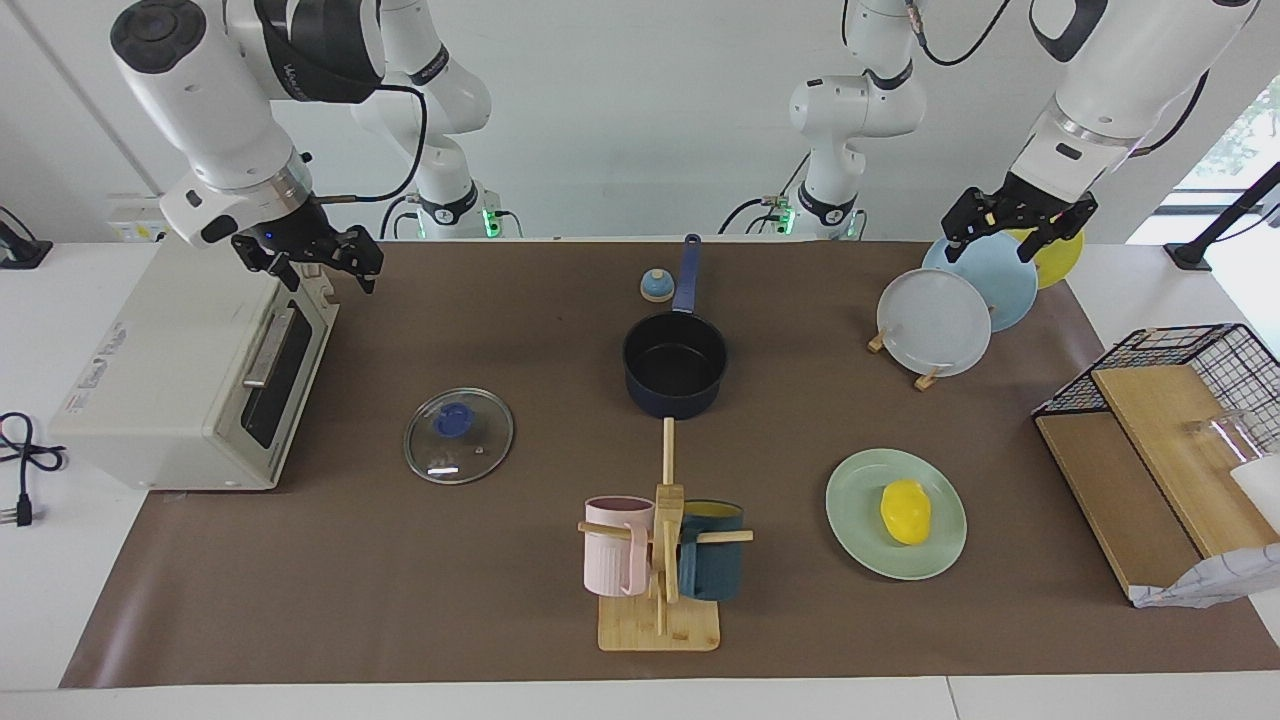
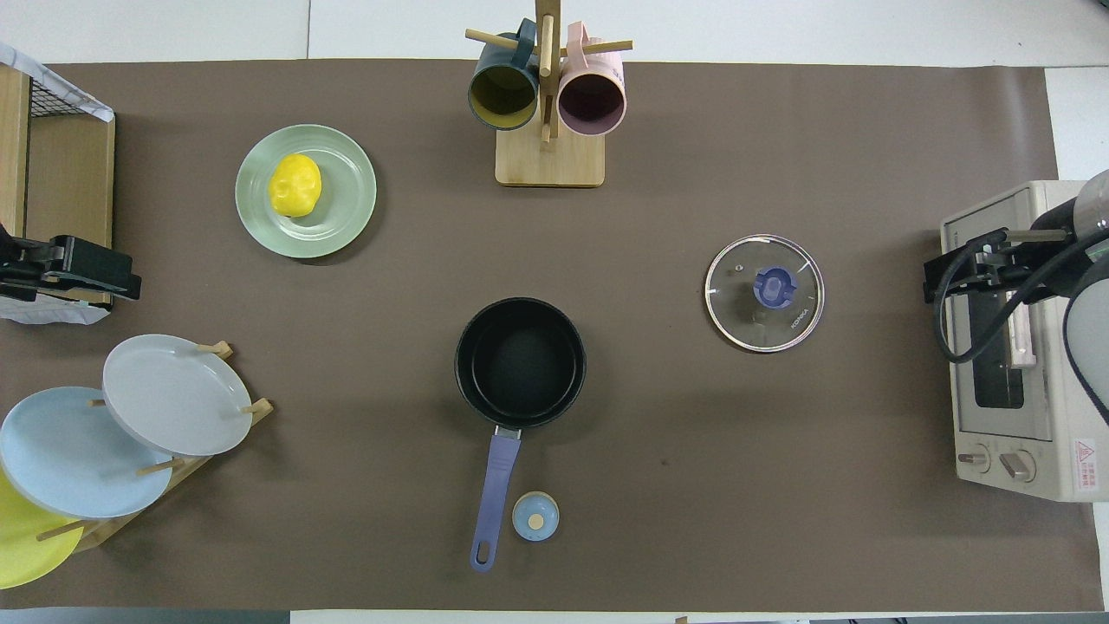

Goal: Transfer potato from pot to plate

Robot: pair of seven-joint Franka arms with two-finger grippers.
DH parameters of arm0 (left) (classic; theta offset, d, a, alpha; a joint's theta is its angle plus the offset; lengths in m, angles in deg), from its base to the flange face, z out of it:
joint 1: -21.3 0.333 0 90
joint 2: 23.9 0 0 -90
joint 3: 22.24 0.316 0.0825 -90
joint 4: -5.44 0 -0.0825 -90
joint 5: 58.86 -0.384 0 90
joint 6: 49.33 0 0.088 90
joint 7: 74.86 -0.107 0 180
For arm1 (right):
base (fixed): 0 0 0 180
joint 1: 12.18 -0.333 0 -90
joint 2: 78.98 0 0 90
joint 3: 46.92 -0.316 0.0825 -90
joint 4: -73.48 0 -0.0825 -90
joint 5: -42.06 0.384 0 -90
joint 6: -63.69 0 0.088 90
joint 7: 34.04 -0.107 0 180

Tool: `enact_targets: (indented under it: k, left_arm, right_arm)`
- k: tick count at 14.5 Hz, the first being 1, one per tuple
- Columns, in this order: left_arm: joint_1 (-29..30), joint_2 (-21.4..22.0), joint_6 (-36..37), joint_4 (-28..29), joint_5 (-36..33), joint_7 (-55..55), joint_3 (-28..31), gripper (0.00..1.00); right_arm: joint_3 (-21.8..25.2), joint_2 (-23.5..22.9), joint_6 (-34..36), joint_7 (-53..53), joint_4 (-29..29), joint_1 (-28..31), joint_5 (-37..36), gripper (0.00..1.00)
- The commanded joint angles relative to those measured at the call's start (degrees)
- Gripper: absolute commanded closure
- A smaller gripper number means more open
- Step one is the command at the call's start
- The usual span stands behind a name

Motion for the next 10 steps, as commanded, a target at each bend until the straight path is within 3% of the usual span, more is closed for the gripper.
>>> enact_targets:
  k: [1, 10]
  left_arm:
    - [0.27, 0.51, 0.37, 0.04, -0.87, -0.09, -0.2, 0.0]
    - [1.24, 1.13, -0.15, 0.13, -0.78, -0.8, -0.46, 0.0]
  right_arm:
    - [-0.42, 0.95, -1.07, 0.54, -0.75, 0.9, 0.61, 0.0]
    - [-0.42, 0.95, -1.07, 0.54, -0.84, 0.9, 0.61, 0.0]
